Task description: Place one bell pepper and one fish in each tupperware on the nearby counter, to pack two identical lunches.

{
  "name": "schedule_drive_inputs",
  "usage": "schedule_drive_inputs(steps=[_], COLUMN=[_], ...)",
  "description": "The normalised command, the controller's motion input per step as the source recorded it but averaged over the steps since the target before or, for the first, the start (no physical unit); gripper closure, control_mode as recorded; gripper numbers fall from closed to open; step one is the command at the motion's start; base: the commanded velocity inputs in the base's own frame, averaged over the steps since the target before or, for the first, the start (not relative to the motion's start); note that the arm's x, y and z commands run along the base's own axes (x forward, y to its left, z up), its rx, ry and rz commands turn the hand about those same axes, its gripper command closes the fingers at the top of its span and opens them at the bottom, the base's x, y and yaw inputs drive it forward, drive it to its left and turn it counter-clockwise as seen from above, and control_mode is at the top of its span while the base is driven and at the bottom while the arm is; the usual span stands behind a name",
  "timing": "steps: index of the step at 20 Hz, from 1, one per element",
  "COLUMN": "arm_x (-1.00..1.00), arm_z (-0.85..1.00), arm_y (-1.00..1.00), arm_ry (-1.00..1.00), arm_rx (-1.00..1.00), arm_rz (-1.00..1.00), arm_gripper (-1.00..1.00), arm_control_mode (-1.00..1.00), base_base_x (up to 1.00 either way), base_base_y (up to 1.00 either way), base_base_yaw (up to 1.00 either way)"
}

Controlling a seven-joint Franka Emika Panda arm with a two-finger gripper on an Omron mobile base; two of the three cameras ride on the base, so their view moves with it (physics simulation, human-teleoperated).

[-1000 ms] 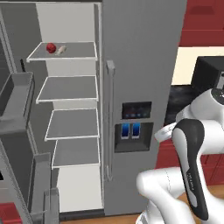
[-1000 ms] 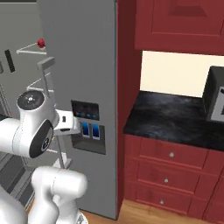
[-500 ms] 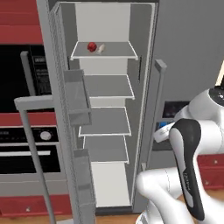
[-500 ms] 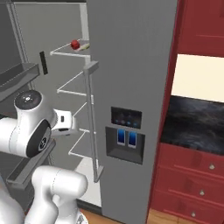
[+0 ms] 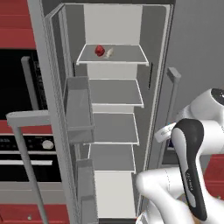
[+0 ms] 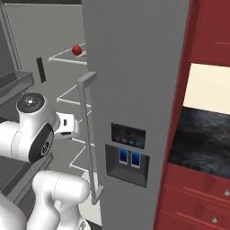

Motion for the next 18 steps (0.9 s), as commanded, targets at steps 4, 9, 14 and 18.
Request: schedule_drive_inputs(steps=[4, 9, 14, 18], arm_x=[0.00, 0.00, 0.00, 0.00], arm_z=[0.00, 0.00, 0.00, 0.00], arm_y=[0.00, 0.00, 0.00, 0.00], arm_ry=[0.00, 0.00, 0.00, 0.00], arm_rx=[0.00, 0.00, 0.00, 0.00], arm_rz=[0.00, 0.00, 0.00, 0.00], arm_gripper=[-1.00, -1.00, -1.00, -1.00], arm_control_mode=[1.00, 1.00, 1.00, 1.00], base_base_x=[0.34, 0.29, 0.17, 0.16], base_base_y=[0.49, 0.67, -0.15, -0.31], base_base_yaw=[0.00, 0.00, 0.00, 0.00])
